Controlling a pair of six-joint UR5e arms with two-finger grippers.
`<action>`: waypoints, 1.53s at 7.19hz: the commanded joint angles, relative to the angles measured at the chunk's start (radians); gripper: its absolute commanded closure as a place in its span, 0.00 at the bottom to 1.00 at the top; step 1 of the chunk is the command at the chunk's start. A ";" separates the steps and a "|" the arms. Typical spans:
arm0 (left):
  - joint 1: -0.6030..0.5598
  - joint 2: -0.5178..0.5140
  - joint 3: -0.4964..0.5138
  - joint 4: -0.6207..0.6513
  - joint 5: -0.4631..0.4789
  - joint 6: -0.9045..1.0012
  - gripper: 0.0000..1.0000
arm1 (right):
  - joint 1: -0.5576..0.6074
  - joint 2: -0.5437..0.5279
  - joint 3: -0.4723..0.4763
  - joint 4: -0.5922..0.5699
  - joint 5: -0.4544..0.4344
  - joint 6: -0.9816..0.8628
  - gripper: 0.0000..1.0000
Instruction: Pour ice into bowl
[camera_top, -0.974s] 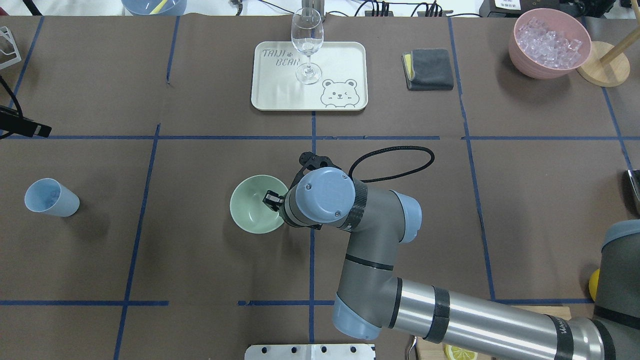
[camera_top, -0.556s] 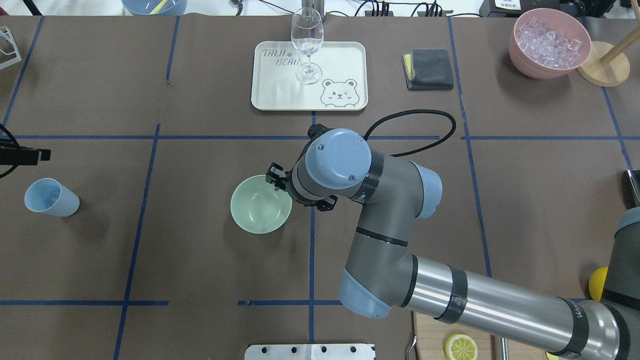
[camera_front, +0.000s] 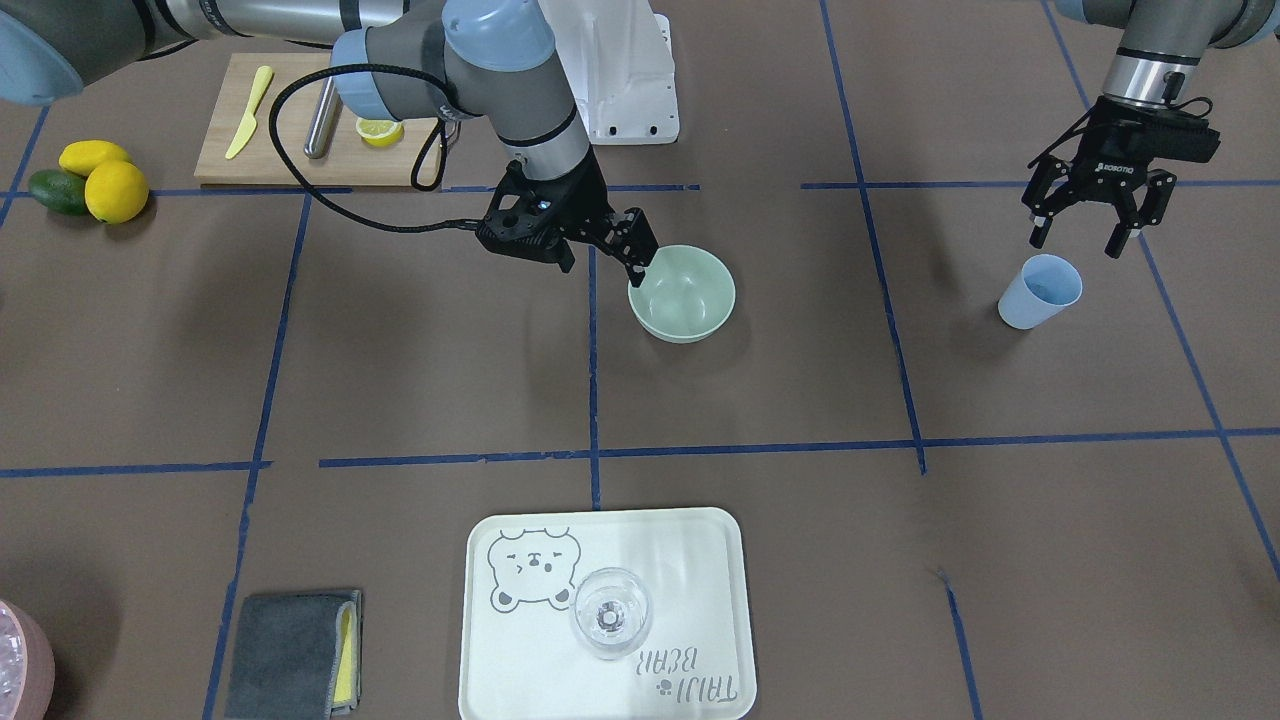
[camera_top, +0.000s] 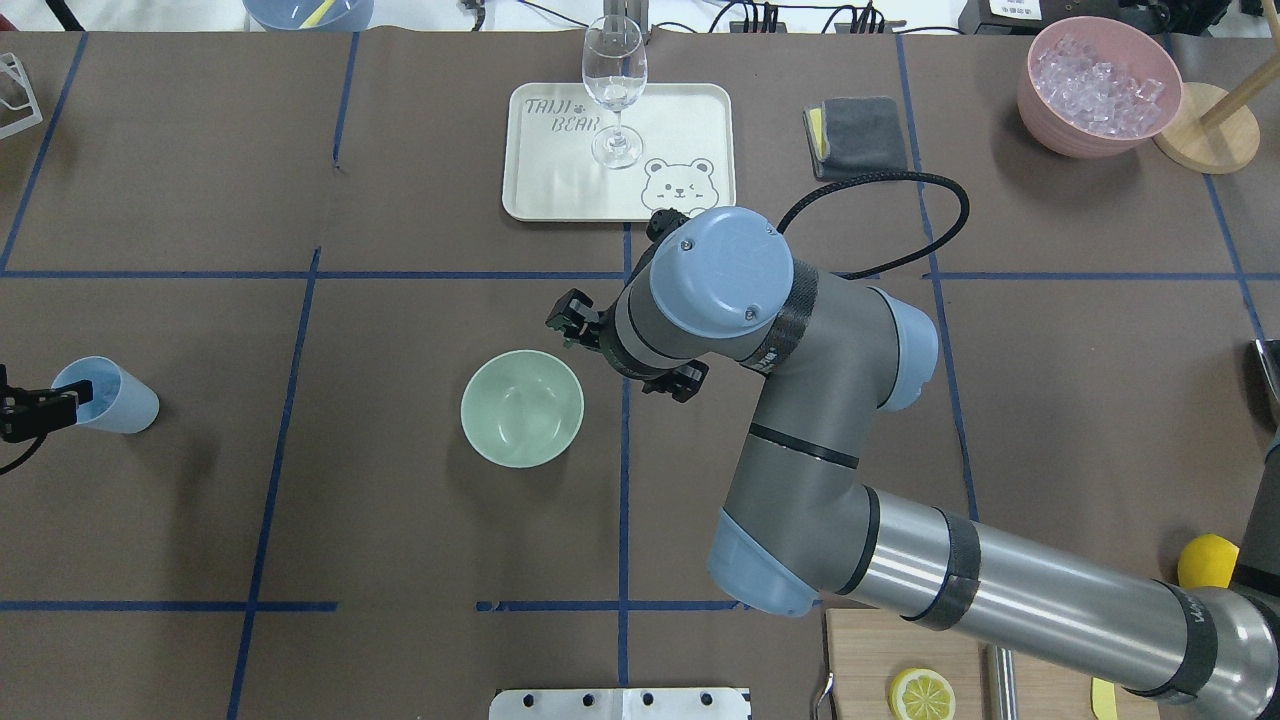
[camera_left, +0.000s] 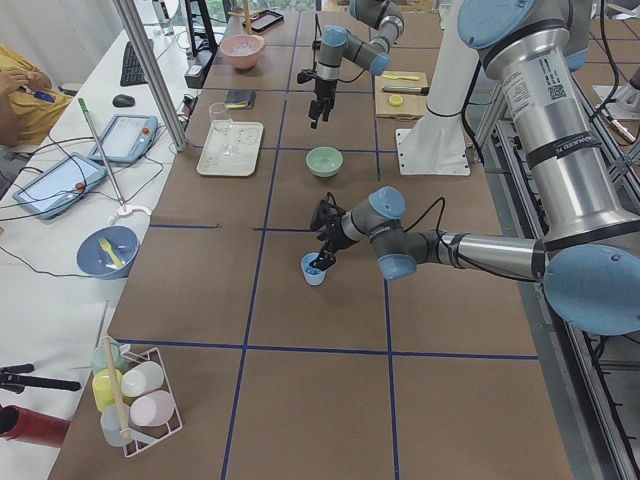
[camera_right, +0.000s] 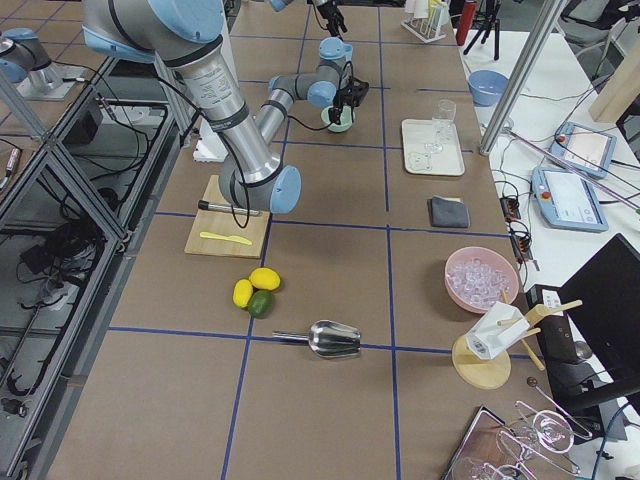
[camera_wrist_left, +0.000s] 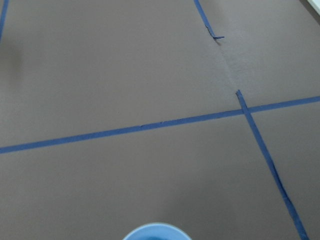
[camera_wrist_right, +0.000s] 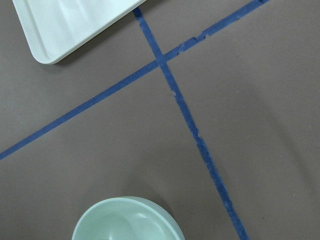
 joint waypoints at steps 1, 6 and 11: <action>0.211 0.036 0.013 -0.070 0.289 -0.144 0.00 | 0.001 -0.003 0.003 0.002 -0.007 -0.003 0.00; 0.470 0.010 0.202 -0.128 0.709 -0.447 0.00 | 0.005 -0.037 0.026 0.010 -0.017 -0.003 0.00; 0.471 -0.133 0.394 -0.174 0.827 -0.391 0.00 | 0.009 -0.070 0.068 0.010 -0.020 -0.003 0.00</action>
